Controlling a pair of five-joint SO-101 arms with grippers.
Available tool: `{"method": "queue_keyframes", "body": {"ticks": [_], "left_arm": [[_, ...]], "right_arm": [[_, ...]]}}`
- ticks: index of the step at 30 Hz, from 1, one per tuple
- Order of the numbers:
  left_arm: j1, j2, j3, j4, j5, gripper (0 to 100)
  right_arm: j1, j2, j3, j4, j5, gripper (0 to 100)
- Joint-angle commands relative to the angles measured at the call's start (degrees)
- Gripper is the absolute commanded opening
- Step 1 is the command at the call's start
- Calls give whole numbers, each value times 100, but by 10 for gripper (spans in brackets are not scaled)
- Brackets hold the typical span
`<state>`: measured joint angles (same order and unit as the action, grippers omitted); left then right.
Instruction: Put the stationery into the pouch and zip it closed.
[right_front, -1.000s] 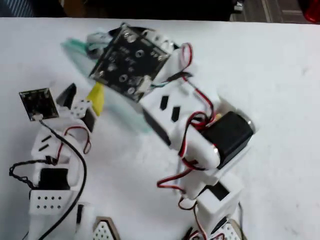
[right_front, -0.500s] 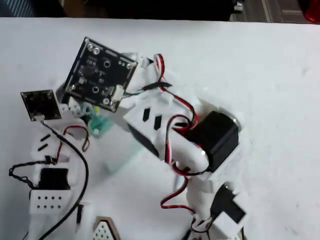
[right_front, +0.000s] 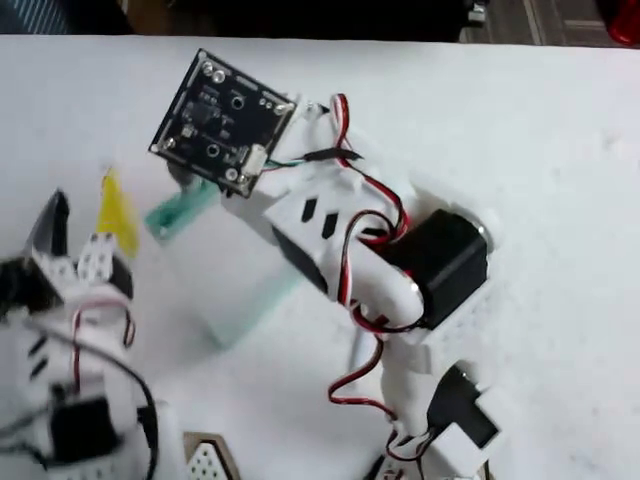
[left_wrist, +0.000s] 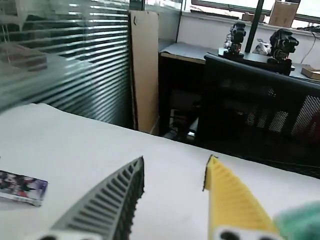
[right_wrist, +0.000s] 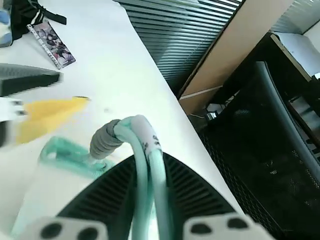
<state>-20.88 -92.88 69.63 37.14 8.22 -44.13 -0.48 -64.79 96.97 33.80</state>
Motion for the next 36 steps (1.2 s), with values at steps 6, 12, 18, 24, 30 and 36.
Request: {"method": "queue_keyframes", "body": {"ticks": [6, 12, 18, 24, 30, 36], "left_arm": [[901, -936, -1837, 3420, -659, 299], [2413, -1042, -1380, 3684, -668, 319], [2035, -1042, -343, 2716, -18, 317], [1947, -1059, -35, 2505, 149, 317], [2264, -1033, 18, 2268, 149, 317], [2844, -1033, 431, 1574, 105, 292]], "right_arm": [[66, -198, 0, -48, -70, 17], [40, -259, -53, 92, -70, 17], [40, -374, -35, 119, -70, 17], [31, -681, 0, 127, -70, 17], [31, -778, 0, 145, -70, 17], [-259, -936, 9, 154, -70, 17]]}}
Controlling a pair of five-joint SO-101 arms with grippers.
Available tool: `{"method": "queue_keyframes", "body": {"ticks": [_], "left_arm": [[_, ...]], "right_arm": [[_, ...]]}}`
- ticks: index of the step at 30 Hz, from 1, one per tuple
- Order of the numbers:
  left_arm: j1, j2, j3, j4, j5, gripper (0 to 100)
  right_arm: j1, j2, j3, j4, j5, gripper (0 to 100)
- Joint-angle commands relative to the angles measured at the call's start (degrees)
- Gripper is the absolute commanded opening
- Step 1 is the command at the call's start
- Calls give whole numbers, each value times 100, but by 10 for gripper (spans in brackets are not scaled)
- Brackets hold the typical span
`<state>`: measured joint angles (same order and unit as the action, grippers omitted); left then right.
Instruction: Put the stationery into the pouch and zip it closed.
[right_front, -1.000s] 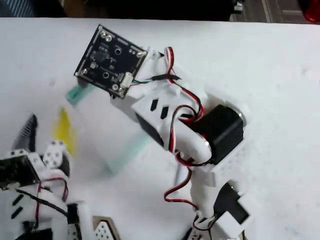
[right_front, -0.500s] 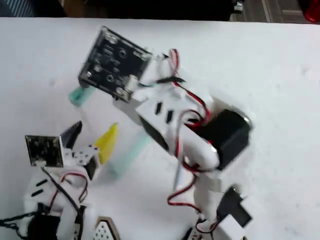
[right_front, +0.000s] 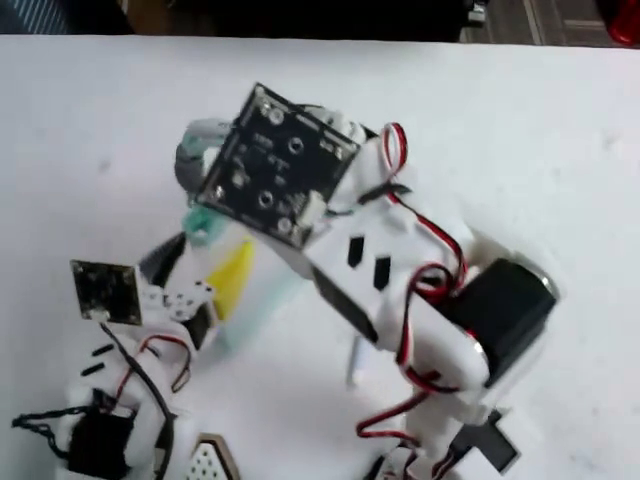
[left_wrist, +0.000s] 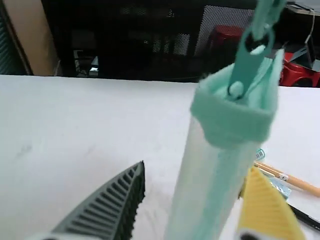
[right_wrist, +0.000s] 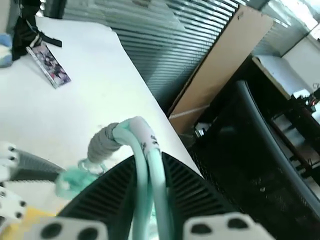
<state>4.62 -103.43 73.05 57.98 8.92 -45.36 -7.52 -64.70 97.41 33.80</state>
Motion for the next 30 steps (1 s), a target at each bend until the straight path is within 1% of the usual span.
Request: {"method": "queue_keyframes", "body": {"ticks": [1, 7, 9, 14, 20, 25, 30], "left_arm": [[303, 22, 123, -545, 35, 284], [330, -4, 141, -527, 35, 211], [470, -4, 149, -519, 35, 177], [743, -13, 343, -519, 26, 100], [752, -13, 360, -527, 18, 91], [769, -13, 352, -527, 18, 91], [1042, -13, 352, -492, -35, 90]], "right_arm": [[-154, -268, 9, 110, -70, 17], [-110, -453, 668, 101, -26, 17], [-84, -479, 967, 75, -26, 17], [418, -426, 1231, -110, -35, 17], [1042, -426, 1723, -954, -53, 17], [1138, -426, 2435, -1613, -35, 17], [1297, -426, 2927, -2290, -26, 17]]}}
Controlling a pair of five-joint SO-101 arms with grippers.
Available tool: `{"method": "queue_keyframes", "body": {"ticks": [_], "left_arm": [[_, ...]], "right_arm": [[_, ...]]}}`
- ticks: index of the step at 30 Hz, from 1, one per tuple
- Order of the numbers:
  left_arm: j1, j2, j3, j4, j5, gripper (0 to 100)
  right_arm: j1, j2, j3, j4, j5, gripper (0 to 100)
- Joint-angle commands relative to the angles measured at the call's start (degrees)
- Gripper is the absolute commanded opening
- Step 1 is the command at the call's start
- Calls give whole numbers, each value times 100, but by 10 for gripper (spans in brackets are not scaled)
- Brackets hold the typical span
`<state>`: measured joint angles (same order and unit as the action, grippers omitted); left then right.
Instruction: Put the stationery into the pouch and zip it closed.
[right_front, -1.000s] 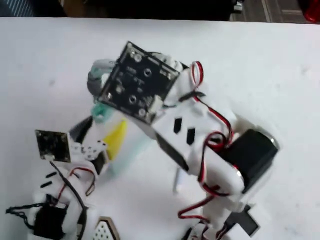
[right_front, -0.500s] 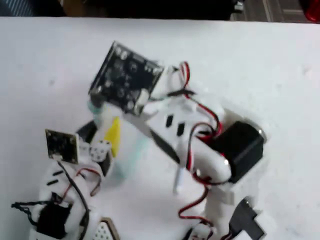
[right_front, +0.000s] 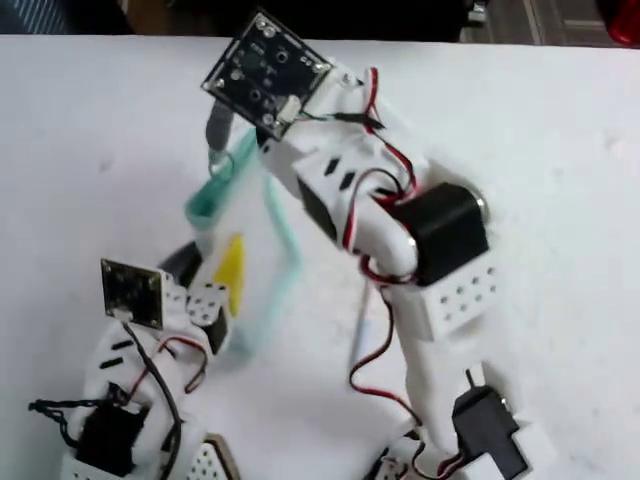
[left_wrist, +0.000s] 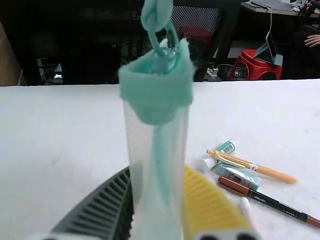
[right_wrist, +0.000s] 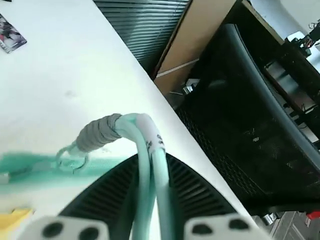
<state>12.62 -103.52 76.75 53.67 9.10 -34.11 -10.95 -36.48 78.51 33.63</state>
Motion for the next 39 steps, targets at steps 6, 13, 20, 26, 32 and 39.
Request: {"method": "queue_keyframes", "body": {"ticks": [6, 13, 20, 26, 32, 39], "left_arm": [[242, -4, 9, 79, -721, 90], [242, -4, -9, 158, -923, 21], [242, -4, 18, 211, -1055, 22], [242, -4, 9, 246, -1073, 22], [242, -4, 9, 255, -1073, 22], [242, -4, -18, 343, -1081, 22]], "right_arm": [[681, -84, 721, -1121, -9, 17], [1235, -84, 1213, -1719, -9, 17], [1516, -84, 1741, -2237, 0, 17], [1631, -75, 2110, -2703, 9, 17], [1719, 198, 2224, -2941, 440, 17], [2044, 892, 1591, -2905, 246, 17]]}}
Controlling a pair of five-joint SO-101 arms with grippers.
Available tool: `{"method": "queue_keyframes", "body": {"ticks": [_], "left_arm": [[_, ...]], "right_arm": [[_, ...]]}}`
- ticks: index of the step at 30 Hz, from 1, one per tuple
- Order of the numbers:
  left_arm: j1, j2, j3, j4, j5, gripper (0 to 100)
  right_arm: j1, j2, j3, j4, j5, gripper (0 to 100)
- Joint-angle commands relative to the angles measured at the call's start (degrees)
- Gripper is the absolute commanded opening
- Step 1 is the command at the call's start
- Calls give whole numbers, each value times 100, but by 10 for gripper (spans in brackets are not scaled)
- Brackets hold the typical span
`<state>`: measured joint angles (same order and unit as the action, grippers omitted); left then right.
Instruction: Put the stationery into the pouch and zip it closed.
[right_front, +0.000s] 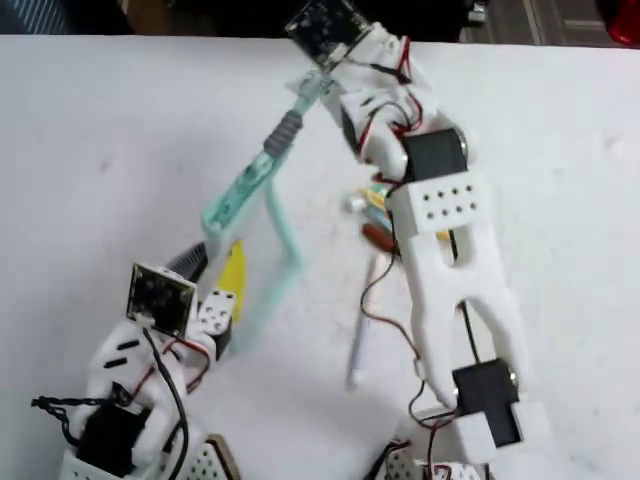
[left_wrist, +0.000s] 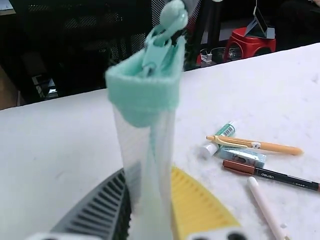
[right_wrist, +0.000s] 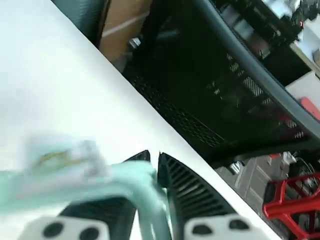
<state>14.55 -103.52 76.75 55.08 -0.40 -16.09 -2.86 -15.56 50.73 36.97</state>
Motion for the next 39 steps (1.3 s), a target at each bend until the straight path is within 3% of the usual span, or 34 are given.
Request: {"method": "queue_keyframes", "body": {"ticks": [1, 12, 18, 24, 28, 31, 35, 39], "left_arm": [[48, -4, -18, 229, -132, 22], [57, -4, -70, 246, -123, 21], [48, -4, -457, 712, -141, 21], [48, -4, -422, 703, -141, 21], [48, -4, -422, 703, -141, 21], [57, -4, -422, 703, -141, 21], [57, -4, -431, 703, -141, 21], [57, -4, -431, 721, -141, 21]], "right_arm": [[286, 189, -615, -119, -97, 17], [470, 1042, -1477, -75, -97, 17], [470, 1411, -1864, 145, -97, 17], [382, 1015, -2295, 1640, -97, 33], [57, 154, -2716, 3055, -18, 144], [-444, -444, -2752, 3741, 818, 199], [-1446, -848, -2391, 4734, 2136, 197], [-1851, -848, -2040, 4690, 2233, 198]]}}
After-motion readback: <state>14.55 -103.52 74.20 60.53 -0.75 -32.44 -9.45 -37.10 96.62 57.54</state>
